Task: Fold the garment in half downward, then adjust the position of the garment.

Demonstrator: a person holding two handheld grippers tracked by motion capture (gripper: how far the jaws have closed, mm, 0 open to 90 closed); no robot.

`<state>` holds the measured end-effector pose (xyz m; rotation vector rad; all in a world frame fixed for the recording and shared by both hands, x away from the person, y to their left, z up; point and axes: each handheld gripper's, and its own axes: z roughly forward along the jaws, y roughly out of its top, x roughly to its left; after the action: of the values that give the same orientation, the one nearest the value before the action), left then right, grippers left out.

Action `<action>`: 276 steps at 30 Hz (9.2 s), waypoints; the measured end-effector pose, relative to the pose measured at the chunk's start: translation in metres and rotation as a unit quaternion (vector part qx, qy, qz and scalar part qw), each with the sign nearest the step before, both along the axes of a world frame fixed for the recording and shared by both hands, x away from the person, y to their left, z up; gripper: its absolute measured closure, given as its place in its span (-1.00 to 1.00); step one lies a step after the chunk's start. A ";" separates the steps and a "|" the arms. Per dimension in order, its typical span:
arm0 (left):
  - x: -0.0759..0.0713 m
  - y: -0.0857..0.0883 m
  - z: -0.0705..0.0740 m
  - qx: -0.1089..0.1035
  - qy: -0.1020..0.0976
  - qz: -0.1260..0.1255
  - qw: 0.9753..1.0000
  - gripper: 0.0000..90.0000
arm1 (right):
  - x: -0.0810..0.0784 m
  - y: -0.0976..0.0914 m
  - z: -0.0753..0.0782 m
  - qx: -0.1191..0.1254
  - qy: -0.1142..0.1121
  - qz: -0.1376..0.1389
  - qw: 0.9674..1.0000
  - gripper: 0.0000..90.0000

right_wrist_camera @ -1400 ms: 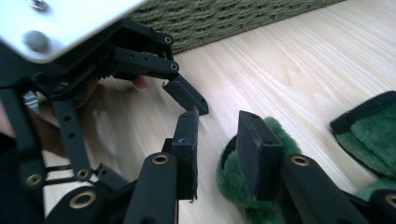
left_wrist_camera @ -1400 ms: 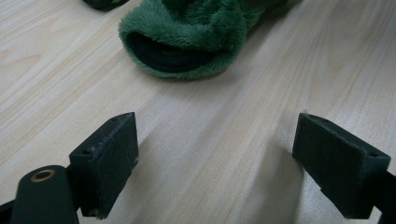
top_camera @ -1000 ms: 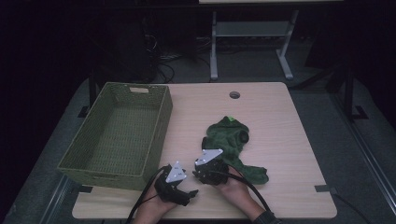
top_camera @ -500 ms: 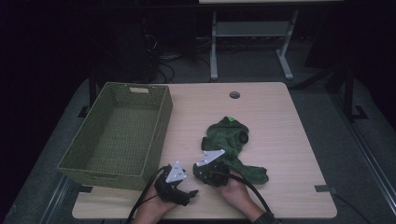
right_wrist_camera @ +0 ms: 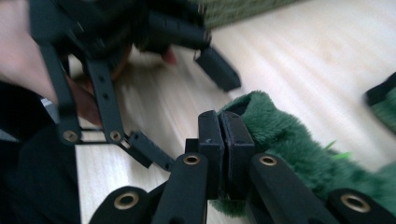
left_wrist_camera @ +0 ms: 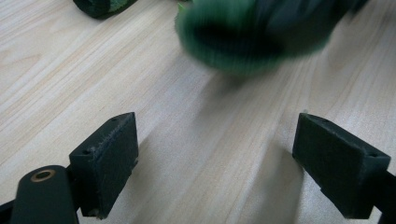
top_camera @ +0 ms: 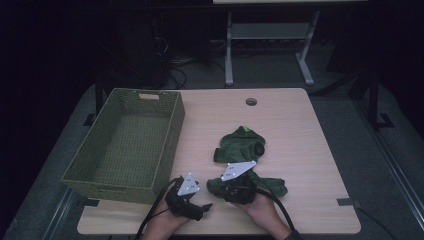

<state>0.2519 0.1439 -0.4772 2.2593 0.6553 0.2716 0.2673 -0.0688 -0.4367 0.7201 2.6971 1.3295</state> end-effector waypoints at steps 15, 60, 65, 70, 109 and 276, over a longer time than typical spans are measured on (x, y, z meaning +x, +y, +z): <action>0.000 0.000 0.000 -0.001 0.001 -0.001 1.000 -0.70 | 0.012 -0.052 0.029 0.047 -0.029 -0.059 0.997 0.94; 0.001 0.000 0.000 0.002 -0.002 -0.006 1.000 -0.71 | 0.033 -0.093 -0.006 -0.051 -0.008 -0.156 0.986 0.55; 0.001 0.001 0.000 0.001 0.000 -0.008 1.000 -0.71 | 0.025 -0.111 0.005 -0.041 -0.029 -0.166 0.985 0.22; 0.001 0.001 0.000 0.000 0.000 -0.007 1.000 -0.71 | 0.015 -0.133 0.004 -0.027 -0.027 -0.169 0.985 0.14; 0.003 0.000 0.000 0.001 -0.001 -0.007 1.000 -0.71 | -0.037 -0.203 -0.031 0.009 0.033 -0.174 0.984 0.34; 0.157 -0.073 0.052 -0.004 -0.025 0.007 1.000 0.20 | 0.148 -0.141 0.009 -0.019 0.010 -0.184 0.983 0.22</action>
<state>0.4093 0.0708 -0.4255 2.2343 0.6463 0.3315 0.4151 -0.2098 -0.4273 1.1629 2.4330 1.1797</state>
